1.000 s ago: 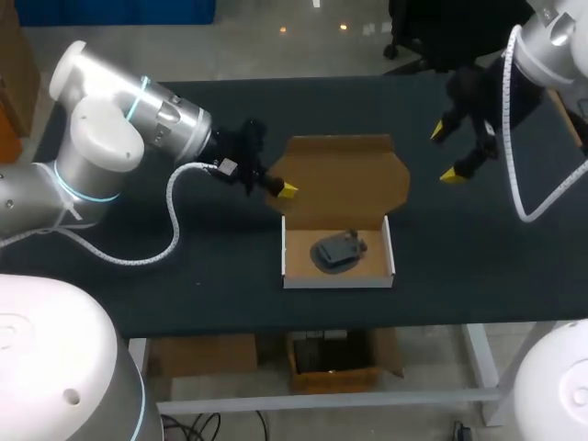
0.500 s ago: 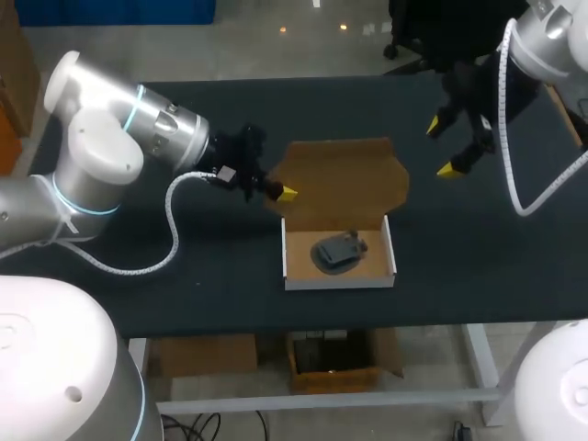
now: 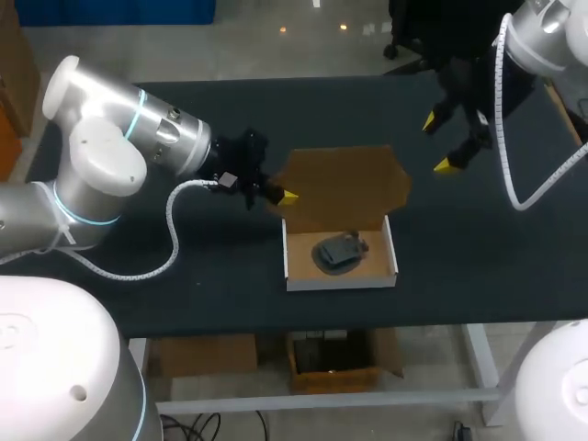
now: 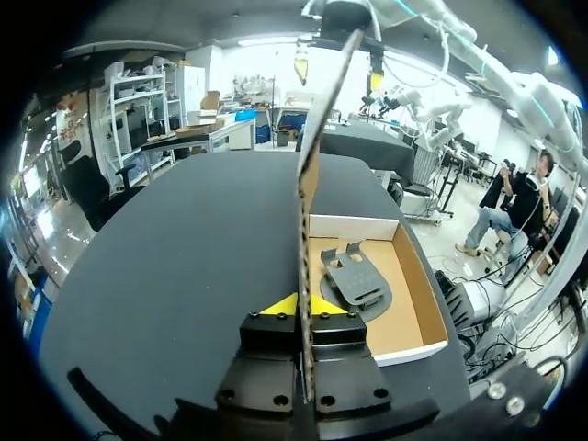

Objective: Assemble the packaging by folding the flat box into shape, placing the metal phone stand inside, and closing the box properly

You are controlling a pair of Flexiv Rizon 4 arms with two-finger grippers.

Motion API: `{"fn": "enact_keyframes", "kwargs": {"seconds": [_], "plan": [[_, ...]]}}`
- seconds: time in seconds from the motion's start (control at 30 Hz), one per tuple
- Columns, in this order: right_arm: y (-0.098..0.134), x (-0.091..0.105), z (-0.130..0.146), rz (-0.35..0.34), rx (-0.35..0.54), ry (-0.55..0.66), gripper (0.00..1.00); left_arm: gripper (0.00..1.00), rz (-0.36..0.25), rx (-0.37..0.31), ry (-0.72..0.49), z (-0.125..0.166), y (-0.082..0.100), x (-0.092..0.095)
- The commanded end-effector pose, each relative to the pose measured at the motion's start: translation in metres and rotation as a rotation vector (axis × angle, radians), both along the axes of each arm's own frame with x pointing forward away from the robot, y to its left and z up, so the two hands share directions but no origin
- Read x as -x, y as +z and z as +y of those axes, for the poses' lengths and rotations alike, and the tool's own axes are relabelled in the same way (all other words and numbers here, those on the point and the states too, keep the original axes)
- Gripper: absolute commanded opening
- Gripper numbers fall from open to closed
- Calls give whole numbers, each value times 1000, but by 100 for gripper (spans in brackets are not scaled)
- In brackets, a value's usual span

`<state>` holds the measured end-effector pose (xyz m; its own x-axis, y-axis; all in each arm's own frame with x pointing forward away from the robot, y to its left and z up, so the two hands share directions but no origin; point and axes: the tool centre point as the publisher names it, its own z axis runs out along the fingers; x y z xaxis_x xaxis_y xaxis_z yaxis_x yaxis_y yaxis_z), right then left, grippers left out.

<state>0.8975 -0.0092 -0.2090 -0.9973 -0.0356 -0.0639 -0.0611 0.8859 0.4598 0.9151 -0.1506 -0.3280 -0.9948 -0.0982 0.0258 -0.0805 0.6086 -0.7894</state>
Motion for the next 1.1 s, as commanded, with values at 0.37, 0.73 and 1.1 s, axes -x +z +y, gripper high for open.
{"fn": "enact_keyframes", "kwargs": {"seconds": [0.37,0.73,1.1], "plan": [[27,-24,29,37,98,33,100,0,-1,-3,3,-1,-1,3],[45,-43,56,47,166,54,100,0,-1,-3,3,-1,-1,3],[43,-58,95,49,267,59,74,0,-1,-3,3,-1,-1,3]]}}
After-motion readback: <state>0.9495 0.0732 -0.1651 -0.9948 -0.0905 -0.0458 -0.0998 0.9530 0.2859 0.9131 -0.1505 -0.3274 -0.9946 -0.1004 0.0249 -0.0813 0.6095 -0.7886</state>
